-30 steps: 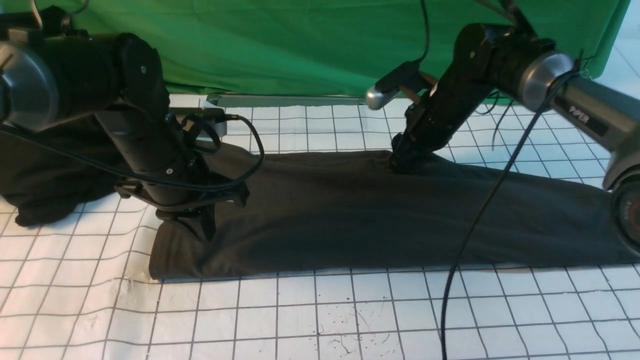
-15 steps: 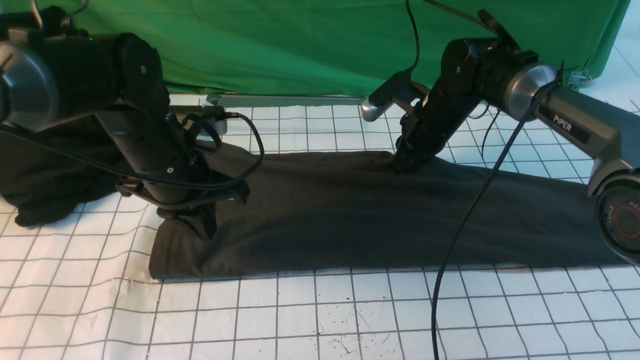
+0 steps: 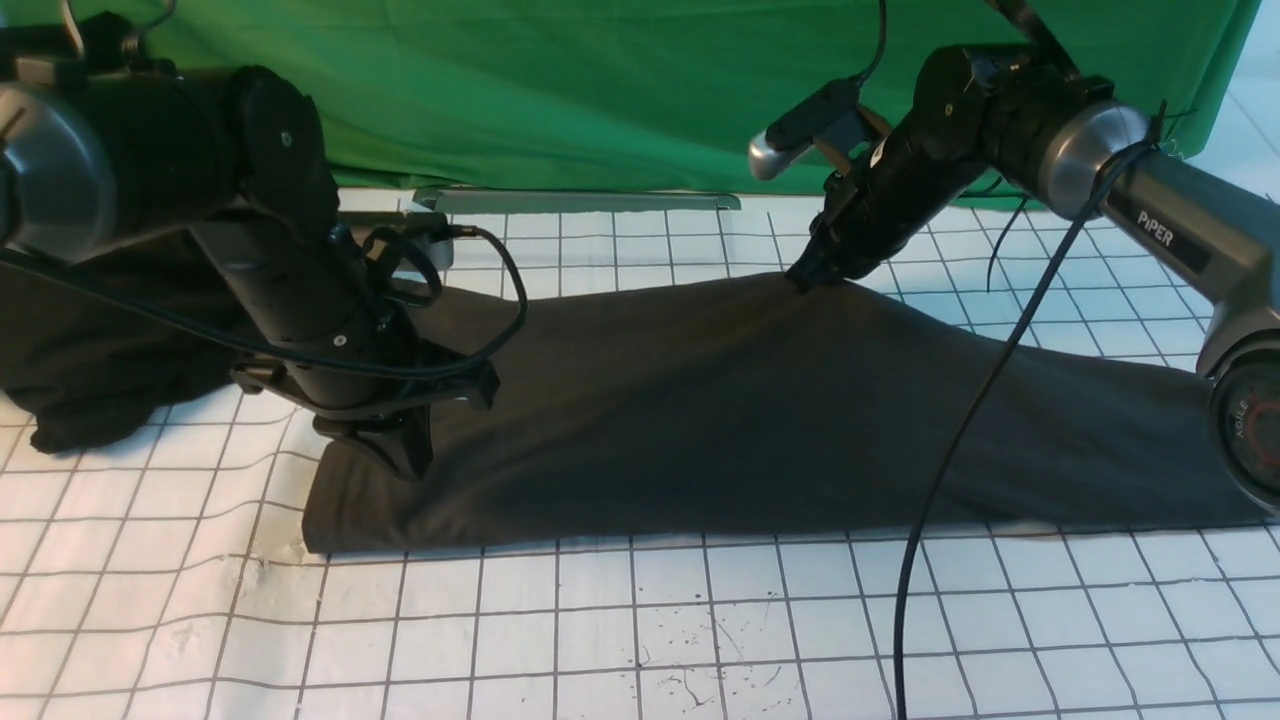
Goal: Fold a long-sleeved shirt over a white checkered tablecloth.
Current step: 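Pull the folded dark garment lengthwise by its ends to straighten it flat on the table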
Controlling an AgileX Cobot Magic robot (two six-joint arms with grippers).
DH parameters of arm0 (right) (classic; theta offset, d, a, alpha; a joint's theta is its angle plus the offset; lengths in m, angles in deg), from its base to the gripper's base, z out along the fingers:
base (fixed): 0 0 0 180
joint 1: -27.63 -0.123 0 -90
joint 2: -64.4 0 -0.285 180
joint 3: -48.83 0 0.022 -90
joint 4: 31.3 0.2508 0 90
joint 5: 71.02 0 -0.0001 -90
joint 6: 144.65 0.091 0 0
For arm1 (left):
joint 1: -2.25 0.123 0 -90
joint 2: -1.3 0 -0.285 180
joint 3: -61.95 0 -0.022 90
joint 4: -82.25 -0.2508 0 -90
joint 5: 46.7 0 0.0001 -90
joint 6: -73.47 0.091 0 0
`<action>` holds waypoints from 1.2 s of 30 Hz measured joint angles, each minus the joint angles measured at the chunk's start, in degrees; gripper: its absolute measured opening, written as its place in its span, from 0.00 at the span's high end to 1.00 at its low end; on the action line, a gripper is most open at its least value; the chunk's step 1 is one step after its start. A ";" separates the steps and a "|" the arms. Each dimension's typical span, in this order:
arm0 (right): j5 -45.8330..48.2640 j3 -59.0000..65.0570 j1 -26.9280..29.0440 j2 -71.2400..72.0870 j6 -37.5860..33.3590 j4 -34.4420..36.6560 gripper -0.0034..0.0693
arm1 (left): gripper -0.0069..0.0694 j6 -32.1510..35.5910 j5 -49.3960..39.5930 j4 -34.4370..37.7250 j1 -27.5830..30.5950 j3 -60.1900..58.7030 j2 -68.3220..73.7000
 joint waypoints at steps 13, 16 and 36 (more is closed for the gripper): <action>19.58 1.11 7.96 14.07 11.37 -9.60 0.91 | 0.91 -2.59 0.84 0.47 -0.25 0.00 -1.90; 20.07 5.81 13.95 18.41 11.84 -6.97 0.95 | 0.91 -2.59 0.70 0.92 -0.25 -0.05 -1.90; 9.95 36.30 34.63 23.55 13.44 3.74 0.22 | 0.91 -4.94 8.93 -4.72 1.25 -9.04 2.84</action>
